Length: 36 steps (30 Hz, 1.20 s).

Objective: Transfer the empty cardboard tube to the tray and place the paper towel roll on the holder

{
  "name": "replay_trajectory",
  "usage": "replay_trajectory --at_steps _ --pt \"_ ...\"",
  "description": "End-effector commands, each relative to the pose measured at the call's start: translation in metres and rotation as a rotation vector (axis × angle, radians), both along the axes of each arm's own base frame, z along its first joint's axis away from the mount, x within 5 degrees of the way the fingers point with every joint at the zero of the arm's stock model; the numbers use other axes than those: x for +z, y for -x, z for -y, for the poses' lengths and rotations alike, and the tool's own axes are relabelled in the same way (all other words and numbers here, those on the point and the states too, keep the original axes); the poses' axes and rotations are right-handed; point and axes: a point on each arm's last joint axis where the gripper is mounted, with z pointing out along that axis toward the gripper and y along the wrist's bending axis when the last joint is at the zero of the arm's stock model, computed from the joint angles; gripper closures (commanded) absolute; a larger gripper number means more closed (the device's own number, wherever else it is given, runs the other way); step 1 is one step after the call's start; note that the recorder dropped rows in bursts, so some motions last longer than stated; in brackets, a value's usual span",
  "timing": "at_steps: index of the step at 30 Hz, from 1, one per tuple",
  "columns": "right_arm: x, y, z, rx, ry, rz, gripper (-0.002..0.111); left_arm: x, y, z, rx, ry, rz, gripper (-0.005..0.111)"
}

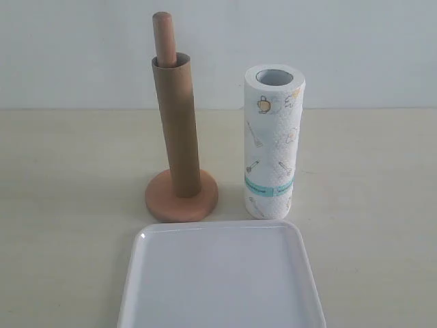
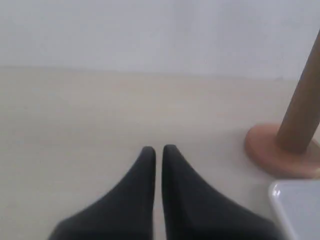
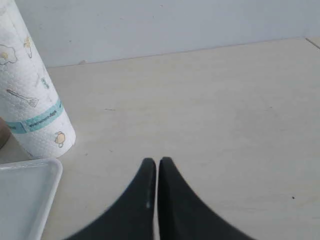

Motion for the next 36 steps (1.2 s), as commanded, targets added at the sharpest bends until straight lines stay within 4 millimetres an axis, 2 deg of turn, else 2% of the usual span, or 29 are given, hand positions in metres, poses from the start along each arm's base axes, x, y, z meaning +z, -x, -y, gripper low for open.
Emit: replay_trajectory --at_steps 1,6,12,14,18,22,24,25,28,31,34,36 --pt "0.001 0.0 0.0 -0.003 0.007 0.008 0.107 0.055 0.009 0.003 -0.022 0.189 0.201 0.103" --pt "0.001 0.0 0.0 -0.003 0.007 0.008 0.107 0.091 0.02 0.003 -0.038 0.24 0.356 0.103" --pt "0.001 0.0 0.0 -0.003 0.007 0.008 0.107 0.109 0.025 0.0 -0.034 0.247 0.535 0.103" --pt "0.001 0.0 0.0 -0.003 0.007 0.008 0.107 0.116 0.028 -0.001 -0.039 0.327 0.619 0.103" --pt "0.001 0.0 0.0 -0.003 0.007 0.008 0.107 0.138 0.042 -0.007 -0.073 0.513 0.904 0.103" --pt "0.001 0.0 0.0 -0.003 0.007 0.008 0.107 0.159 0.072 -0.014 -0.093 0.519 1.313 0.103" --pt "0.001 0.0 0.0 -0.003 0.007 0.008 0.107 0.17 0.085 -0.016 -0.102 0.517 1.451 0.103" --pt "0.001 0.0 0.0 -0.003 0.007 0.008 0.107 0.178 0.084 -0.016 -0.103 0.519 1.454 0.103" --pt "0.001 0.0 0.0 -0.003 0.007 0.008 0.107 0.203 0.067 -0.01 -0.101 0.451 1.305 0.103" --pt "0.001 0.0 0.0 -0.003 0.007 0.008 0.107 0.224 0.035 -0.001 -0.077 0.238 1.12 0.103" --pt "0.001 0.0 0.0 -0.003 0.007 0.008 0.107 0.224 -0.015 0.008 -0.099 0.091 0.861 0.103" --pt "0.001 0.0 0.0 -0.003 0.007 0.008 0.107 0.213 -0.045 0.013 -0.128 0.068 0.696 0.103"
